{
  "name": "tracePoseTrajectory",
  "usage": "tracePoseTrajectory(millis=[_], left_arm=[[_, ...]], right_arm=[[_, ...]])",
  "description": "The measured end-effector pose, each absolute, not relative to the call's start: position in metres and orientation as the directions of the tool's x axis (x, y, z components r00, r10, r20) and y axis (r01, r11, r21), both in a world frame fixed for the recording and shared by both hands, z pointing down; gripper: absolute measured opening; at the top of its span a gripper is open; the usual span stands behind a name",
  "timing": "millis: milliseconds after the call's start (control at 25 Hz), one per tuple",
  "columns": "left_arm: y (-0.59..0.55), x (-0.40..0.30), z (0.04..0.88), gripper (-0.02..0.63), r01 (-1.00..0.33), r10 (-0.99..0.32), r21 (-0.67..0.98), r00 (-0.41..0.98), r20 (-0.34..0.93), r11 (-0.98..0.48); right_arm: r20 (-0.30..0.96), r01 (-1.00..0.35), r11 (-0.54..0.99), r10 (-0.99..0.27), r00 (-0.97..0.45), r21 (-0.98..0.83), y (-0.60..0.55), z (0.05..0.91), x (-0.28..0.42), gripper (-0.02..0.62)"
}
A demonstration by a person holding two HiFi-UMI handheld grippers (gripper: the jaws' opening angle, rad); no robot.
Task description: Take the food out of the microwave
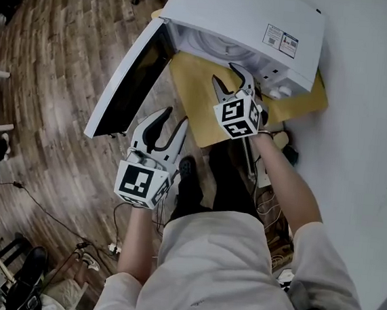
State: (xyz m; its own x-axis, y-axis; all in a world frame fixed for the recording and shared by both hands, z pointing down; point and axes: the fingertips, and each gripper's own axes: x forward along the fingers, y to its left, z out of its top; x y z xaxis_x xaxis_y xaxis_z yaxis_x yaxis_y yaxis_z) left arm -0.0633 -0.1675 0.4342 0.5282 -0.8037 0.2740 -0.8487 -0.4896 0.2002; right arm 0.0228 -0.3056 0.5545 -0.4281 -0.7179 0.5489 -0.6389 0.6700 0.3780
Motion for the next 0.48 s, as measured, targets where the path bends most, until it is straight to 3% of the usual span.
tracePoseTrajectory(millis=[480], left_arm=[[-0.175,-0.069,0.45,0.126,-0.862,-0.812,0.221,0.505,0.293,-0.457]], right_arm=[[0.588,-0.551,0.624,-0.762,-0.271,0.554,-0.357,0.591,0.034,0.212]])
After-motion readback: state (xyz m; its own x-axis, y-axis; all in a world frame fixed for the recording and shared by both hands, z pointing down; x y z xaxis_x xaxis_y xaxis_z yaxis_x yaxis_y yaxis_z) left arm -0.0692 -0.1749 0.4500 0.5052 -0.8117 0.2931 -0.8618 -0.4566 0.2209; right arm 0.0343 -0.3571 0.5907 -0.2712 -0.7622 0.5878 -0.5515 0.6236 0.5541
